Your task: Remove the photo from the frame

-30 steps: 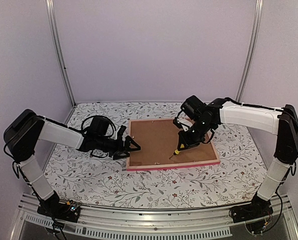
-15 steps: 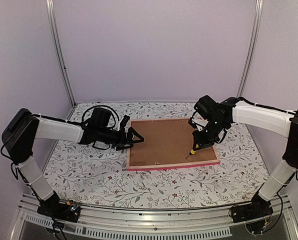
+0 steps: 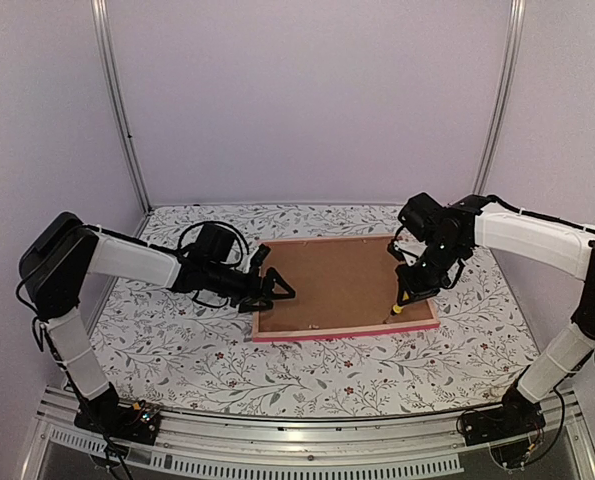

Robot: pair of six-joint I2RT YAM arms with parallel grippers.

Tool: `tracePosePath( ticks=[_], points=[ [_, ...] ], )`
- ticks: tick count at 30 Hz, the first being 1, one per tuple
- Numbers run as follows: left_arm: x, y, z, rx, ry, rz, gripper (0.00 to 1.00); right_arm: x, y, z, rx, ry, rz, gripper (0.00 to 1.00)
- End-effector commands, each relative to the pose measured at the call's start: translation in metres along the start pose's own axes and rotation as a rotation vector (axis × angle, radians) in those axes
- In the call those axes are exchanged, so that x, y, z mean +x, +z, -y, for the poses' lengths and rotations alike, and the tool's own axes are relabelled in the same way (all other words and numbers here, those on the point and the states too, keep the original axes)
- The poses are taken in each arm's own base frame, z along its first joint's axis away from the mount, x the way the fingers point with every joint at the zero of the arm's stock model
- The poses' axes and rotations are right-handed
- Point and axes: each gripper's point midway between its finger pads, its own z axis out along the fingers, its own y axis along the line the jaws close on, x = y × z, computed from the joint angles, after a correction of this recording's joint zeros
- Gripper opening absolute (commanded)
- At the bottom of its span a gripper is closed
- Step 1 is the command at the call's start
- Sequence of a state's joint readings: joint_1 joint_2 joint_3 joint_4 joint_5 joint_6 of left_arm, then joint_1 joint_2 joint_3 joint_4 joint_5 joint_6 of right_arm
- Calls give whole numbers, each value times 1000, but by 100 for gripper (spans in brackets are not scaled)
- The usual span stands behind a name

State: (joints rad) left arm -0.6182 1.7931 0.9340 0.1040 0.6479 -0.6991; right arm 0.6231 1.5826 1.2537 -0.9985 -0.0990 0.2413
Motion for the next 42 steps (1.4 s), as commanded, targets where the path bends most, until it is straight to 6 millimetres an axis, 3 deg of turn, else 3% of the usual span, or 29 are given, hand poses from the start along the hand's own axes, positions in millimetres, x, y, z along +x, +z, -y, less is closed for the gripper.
tracePosePath(
  ticks=[1,14,22,34,42],
  points=[
    [10,6,-6,-15,2,-46,99,14,-7,12,27,8,-20,0],
    [14,6,-15,-60,0,-63,99,13,-11,39,87,55,-6,0],
    [16,5,-17,-68,0,-62,99,6,-8,37,75,54,9,0],
    [15,4,-17,-73,5,-58,99,-23,-17,41,94,85,101,0],
    [15,3,-19,-76,7,-55,99,-27,-20,72,218,141,120,0]
  ],
)
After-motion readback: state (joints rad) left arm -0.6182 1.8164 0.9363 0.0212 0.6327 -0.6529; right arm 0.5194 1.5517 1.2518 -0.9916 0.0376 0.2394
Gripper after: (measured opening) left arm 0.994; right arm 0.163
